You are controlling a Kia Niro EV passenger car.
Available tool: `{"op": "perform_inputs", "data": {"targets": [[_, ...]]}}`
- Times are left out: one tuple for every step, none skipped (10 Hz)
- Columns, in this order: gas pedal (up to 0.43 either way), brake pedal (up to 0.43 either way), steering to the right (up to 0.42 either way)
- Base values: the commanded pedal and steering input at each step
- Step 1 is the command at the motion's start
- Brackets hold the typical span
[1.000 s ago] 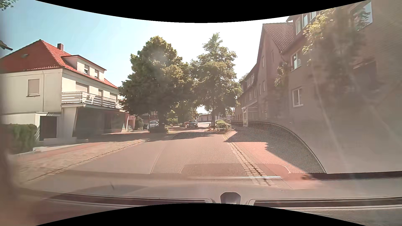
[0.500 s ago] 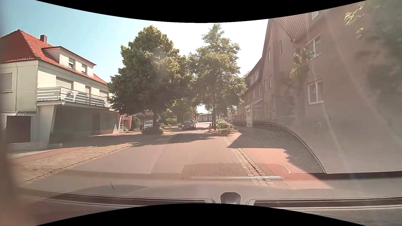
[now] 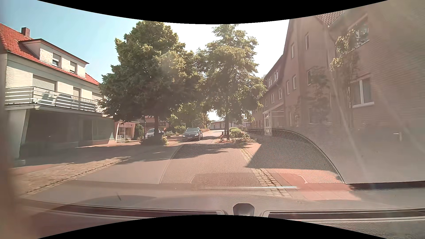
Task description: Follow the waypoints while adhering to traffic rules and regulations
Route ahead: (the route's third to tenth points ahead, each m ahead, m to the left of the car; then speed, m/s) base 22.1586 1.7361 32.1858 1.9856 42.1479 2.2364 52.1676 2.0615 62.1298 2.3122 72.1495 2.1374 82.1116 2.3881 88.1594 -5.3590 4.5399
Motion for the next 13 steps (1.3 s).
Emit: {"op": "perform_inputs", "data": {"targets": [[0.047, 0.006, -0.002], [0.047, 0.006, -0.002], [0.059, 0.006, -0.007], [0.067, 0.006, -0.013], [0.067, 0.012, -0.021], [0.110, 0.006, -0.031], [0.138, 0.006, -0.034], [0.138, 0.006, -0.035], [0.138, 0.006, -0.036], [0.138, 0.006, -0.038], [0.138, 0.006, -0.044], [0.138, 0.006, -0.053], [0.138, 0.006, -0.066]]}}
